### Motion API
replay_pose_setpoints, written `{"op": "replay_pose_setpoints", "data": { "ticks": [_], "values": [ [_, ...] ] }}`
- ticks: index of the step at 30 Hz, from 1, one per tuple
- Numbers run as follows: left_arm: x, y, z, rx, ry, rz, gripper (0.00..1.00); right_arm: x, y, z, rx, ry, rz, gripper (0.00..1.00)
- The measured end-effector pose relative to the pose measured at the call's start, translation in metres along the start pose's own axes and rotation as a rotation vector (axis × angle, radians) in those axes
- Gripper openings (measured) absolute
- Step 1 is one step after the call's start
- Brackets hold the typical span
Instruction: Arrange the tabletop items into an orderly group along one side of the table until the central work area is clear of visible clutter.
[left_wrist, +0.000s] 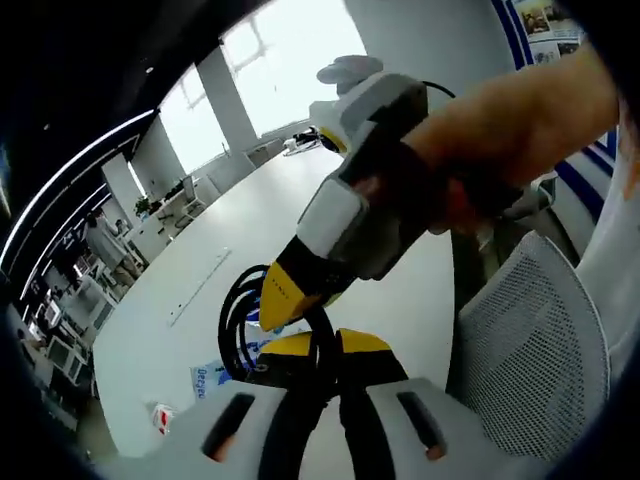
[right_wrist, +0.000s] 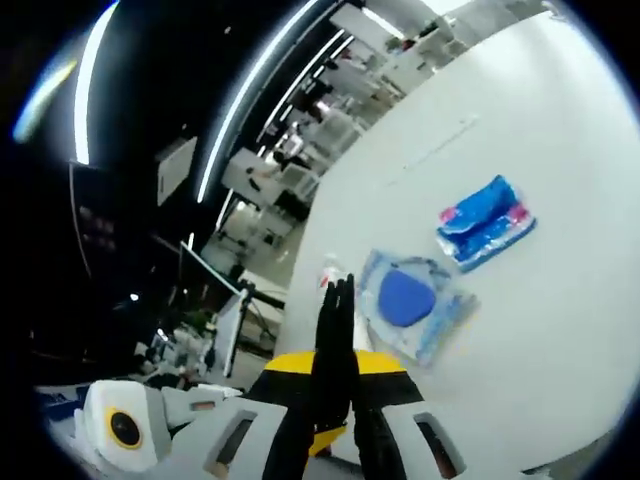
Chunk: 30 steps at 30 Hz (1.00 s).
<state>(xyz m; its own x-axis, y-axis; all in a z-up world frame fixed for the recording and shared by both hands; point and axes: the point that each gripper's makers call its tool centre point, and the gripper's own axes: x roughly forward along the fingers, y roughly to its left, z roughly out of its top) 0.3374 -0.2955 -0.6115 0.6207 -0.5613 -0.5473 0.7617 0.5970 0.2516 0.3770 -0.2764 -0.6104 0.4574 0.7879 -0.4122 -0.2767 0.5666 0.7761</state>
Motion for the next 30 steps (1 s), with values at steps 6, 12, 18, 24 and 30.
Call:
{"op": "replay_pose_setpoints", "data": {
  "ticks": [6, 12, 18, 24, 30],
  "values": [
    [-0.008, 0.002, 0.007, -0.211, -0.089, -0.03, 0.08, -0.007, 0.007, 0.003, -0.028, -0.009, 0.019, 0.01],
    [-0.038, 0.038, 0.004, -0.677, -0.277, -0.018, 0.2, -0.027, 0.01, 0.026, -0.022, -0.091, 0.071, 0.01],
    [-0.047, 0.061, -0.024, -0.81, -0.284, 0.026, 0.22, -0.04, 0.019, 0.035, -0.019, -0.127, 0.142, 0.02],
    [-0.04, 0.053, -0.012, -1.019, -0.402, -0.113, 0.13, -0.047, 0.034, 0.027, 0.065, -0.147, 0.239, 0.02],
    [-0.033, 0.041, -0.006, -1.216, -0.455, -0.226, 0.04, -0.056, 0.023, 0.026, 0.113, -0.181, 0.244, 0.02]
  ]
}}
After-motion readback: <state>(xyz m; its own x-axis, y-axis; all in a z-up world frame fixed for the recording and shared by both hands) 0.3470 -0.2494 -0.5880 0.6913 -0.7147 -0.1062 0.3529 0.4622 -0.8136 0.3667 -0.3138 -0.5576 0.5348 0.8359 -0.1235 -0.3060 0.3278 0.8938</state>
